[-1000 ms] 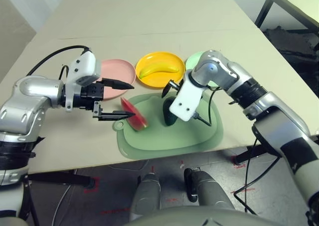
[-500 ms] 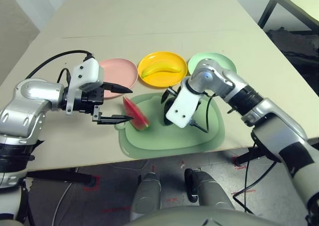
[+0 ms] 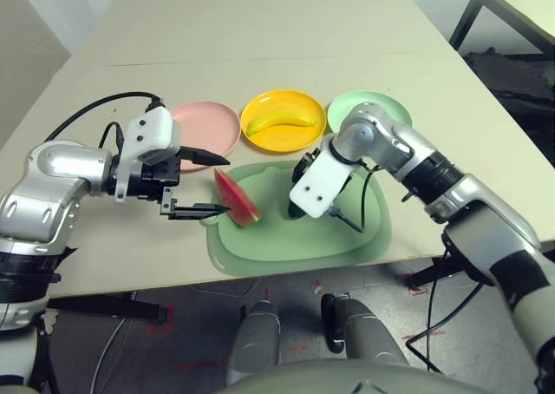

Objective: Place the fruits into color-matched plates.

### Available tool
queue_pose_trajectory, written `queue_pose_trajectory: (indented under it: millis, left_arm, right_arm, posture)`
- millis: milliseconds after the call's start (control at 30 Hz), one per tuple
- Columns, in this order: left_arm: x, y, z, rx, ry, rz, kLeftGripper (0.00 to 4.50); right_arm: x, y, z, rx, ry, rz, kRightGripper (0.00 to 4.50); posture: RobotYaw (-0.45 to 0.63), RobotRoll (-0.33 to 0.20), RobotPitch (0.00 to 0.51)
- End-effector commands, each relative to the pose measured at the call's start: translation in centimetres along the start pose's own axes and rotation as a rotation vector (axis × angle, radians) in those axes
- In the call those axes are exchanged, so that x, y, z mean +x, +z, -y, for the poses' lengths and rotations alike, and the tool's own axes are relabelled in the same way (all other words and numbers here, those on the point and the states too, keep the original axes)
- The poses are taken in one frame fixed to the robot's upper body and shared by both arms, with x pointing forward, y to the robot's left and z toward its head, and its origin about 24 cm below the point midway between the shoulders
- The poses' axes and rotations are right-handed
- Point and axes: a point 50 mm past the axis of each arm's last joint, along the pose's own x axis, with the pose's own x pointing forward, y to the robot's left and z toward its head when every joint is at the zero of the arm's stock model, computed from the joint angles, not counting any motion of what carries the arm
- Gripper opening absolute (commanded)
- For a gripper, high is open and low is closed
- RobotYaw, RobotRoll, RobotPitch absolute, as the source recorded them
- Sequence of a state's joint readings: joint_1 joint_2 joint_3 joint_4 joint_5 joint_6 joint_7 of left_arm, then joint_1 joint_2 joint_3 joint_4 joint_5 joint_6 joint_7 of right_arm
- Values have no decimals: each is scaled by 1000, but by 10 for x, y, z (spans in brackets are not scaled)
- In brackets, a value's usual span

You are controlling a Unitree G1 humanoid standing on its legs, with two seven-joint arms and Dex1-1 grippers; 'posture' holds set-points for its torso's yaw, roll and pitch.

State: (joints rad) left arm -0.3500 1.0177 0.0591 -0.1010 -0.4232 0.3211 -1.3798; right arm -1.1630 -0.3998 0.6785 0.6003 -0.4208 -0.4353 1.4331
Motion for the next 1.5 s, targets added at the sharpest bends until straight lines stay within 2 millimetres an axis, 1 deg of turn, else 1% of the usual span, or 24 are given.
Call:
queue_pose_trajectory:
  millis: [33, 67, 133, 167, 233, 367, 467, 567, 633, 700, 767, 800, 1000, 1100, 1200, 1233, 1267, 1300, 1367, 1400, 1433, 1500]
  left_arm:
    - [3, -1, 0, 3, -16, 0, 4500]
    - [3, -1, 0, 2, -16, 1, 4500]
    - [4, -2, 0, 1, -14, 3, 4500]
    - [4, -3, 0, 0, -15, 3, 4500]
    - [5, -4, 0, 1, -18, 3, 4500]
    - [6, -3, -2, 8, -22, 1, 4500]
    - [4, -4, -4, 12, -27, -2, 4500]
    - [3, -4, -5, 16, -34, -11, 4500]
    - [2, -4, -6, 22, -36, -17, 4500]
    - [2, -2, -7, 28, -37, -19, 4500]
    - [1, -1, -8, 32, -37, -18, 4500]
    - [1, 0, -8, 35, -36, -19, 4500]
    - [-3, 3, -12, 67, -40, -40, 4500]
    - [-1, 8, -16, 125, -84, -68, 4500]
    - [1, 14, -27, 197, -116, -73, 4500]
    - [1, 15, -30, 224, -122, -83, 4500]
    - [1, 16, -33, 241, -125, -91, 4500]
    - [2, 18, -38, 273, -133, -103, 4500]
    - [5, 21, -43, 325, -158, -120, 4500]
    - [6, 22, -44, 346, -174, -130, 4500]
    - [7, 22, -44, 357, -185, -135, 4500]
    - [10, 21, -45, 387, -220, -161, 4500]
  right_arm:
    - [-42, -27, 11, 107, -130, -92, 3069]
    - [-53, -37, 12, 172, -166, -124, 3069]
    - [-70, -59, 7, 313, -230, -185, 3069]
    - [-75, -70, 0, 376, -252, -218, 3069]
    - [-78, -86, -14, 454, -278, -267, 3069]
    - [-70, -110, -46, 607, -318, -316, 3069]
    - [-58, -120, -64, 701, -351, -324, 3069]
    - [-47, -126, -74, 760, -396, -332, 3069]
    - [-44, -127, -75, 782, -445, -339, 3069]
    - [-42, -128, -73, 794, -494, -337, 3805]
    - [-44, -127, -68, 797, -533, -322, 4353]
    - [-45, -127, -67, 794, -545, -317, 4451]
    - [-72, -122, -52, 744, -608, -264, 4451]
    - [-82, -111, -43, 764, -568, -103, 4451]
    - [-82, -91, -43, 865, -501, 158, 4451]
    - [-81, -82, -46, 906, -490, 251, 4451]
    - [-81, -76, -48, 932, -485, 305, 4451]
    - [-79, -67, -58, 1040, -480, 449, 4451]
    - [-71, -52, -82, 1201, -464, 633, 4451]
    - [-67, -45, -91, 1251, -466, 689, 4451]
    - [-65, -41, -96, 1276, -475, 707, 4451]
    - [-51, -22, -110, 1314, -516, 824, 4451]
  posture:
    - [105, 0, 142]
    - [104, 0, 143]
    - [99, 0, 142]
    - [97, 0, 143]
    - [90, 0, 144]
    - [83, 0, 144]
    - [83, 0, 144]
    - [69, 0, 143]
    - [70, 0, 141]
    - [70, 0, 139]
    - [70, 0, 139]
    - [72, 0, 131]
    - [71, 0, 127]
    - [71, 0, 127]
    - [69, 0, 129]
    - [72, 0, 129]
    - [72, 0, 129]
    - [71, 0, 130]
    - [63, 0, 130]
    - [58, 0, 129]
    - [58, 0, 129]
    - [47, 0, 128]
